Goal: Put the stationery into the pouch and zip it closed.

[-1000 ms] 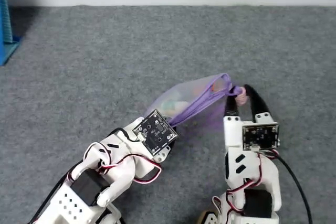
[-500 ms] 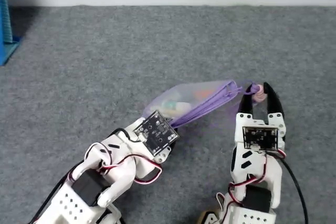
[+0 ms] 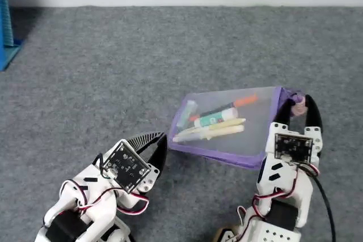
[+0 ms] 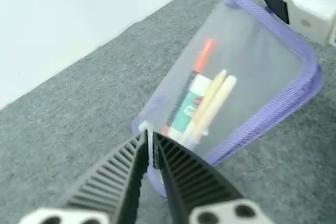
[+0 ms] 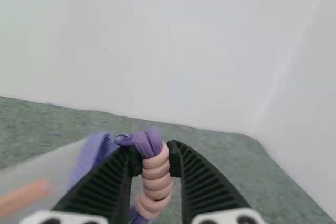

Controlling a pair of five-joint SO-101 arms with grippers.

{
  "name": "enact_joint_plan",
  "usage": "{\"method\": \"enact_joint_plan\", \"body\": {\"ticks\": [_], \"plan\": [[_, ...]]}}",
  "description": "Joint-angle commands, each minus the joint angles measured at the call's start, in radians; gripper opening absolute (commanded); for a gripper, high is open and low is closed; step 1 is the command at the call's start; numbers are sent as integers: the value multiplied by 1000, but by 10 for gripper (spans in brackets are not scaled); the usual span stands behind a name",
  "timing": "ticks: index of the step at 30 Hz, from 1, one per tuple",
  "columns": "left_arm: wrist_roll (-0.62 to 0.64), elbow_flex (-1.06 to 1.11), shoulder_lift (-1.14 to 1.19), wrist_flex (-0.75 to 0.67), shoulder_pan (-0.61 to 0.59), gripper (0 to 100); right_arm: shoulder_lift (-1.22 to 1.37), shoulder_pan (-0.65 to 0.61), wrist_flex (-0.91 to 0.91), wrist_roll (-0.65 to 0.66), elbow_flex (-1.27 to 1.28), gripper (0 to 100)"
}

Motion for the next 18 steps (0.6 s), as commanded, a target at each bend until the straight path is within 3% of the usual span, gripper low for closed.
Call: {"method": "enact_joint_plan", "body": {"ticks": [1,4,9,14,18], "plan": [[17,-8,-12,-6,-9,12,-15,-27,48,11,-32,13],[18,-8,-14,-8,-11,25,-15,-51,194,6,-100,80],[74,-10,-15,-2,-57,144,-15,-79,424,-48,-206,237],[121,-27,-15,-3,-221,213,-15,-185,602,-66,-235,251],[124,-42,-23,15,-324,214,-15,-321,585,-127,-163,251]]}}
